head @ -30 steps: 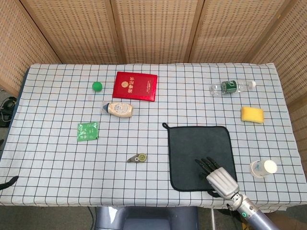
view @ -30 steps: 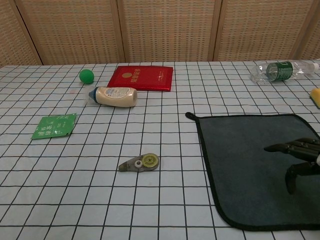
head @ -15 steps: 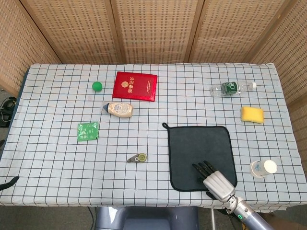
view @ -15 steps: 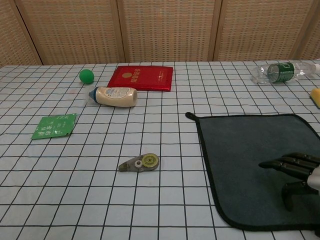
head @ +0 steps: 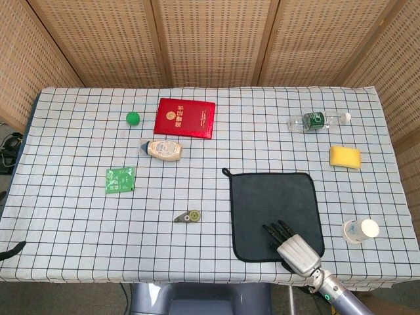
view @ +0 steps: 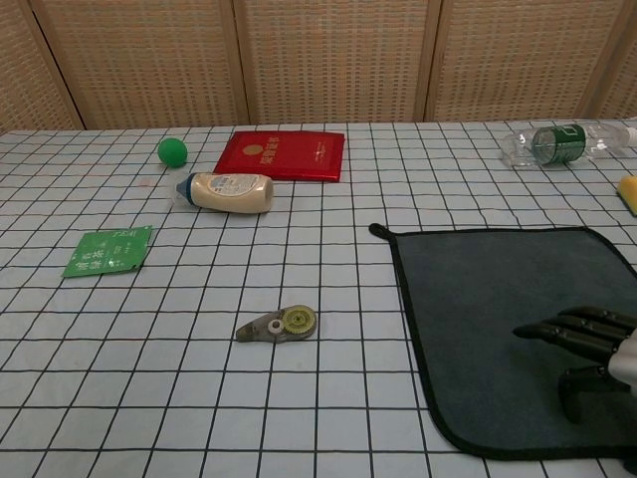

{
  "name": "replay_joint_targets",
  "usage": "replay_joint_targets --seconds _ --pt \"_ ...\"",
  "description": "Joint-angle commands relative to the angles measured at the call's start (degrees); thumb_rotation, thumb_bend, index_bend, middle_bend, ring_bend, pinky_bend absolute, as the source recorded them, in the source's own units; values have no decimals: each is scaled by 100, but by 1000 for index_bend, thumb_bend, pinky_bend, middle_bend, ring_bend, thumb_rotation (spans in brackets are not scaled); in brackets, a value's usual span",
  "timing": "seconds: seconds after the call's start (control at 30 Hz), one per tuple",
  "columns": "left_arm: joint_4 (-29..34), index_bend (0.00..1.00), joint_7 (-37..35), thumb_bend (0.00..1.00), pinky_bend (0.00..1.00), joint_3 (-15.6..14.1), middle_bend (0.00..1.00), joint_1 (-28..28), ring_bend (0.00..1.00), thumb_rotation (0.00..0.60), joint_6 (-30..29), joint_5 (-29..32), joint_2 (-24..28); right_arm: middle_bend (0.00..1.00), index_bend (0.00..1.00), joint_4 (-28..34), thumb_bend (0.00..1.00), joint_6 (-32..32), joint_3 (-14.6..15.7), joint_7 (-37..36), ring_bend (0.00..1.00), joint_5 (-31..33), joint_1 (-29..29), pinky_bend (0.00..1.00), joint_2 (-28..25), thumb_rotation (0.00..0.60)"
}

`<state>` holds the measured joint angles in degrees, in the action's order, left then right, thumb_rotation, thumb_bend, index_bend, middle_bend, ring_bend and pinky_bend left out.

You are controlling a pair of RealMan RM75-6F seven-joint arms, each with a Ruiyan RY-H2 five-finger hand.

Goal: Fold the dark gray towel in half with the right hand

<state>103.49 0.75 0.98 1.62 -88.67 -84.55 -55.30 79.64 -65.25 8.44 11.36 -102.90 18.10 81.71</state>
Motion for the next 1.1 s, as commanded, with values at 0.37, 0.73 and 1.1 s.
replay_joint_targets --seconds 0.37,0.73,1.1 --pt "0 0 -4 0 0 6 0 -3 0 600 3 14 -3 0 487 -175 540 -27 -1 -26 0 99 39 0 120 600" --pt "-3 0 -11 0 0 0 0 -3 0 600 1 4 -2 0 506 -127 637 -85 -12 -201 0 208 62 0 107 600" --pt "4 0 1 0 0 -2 0 -10 0 600 18 12 -9 0 595 -2 666 -5 -206 -579 0 494 173 0 128 600"
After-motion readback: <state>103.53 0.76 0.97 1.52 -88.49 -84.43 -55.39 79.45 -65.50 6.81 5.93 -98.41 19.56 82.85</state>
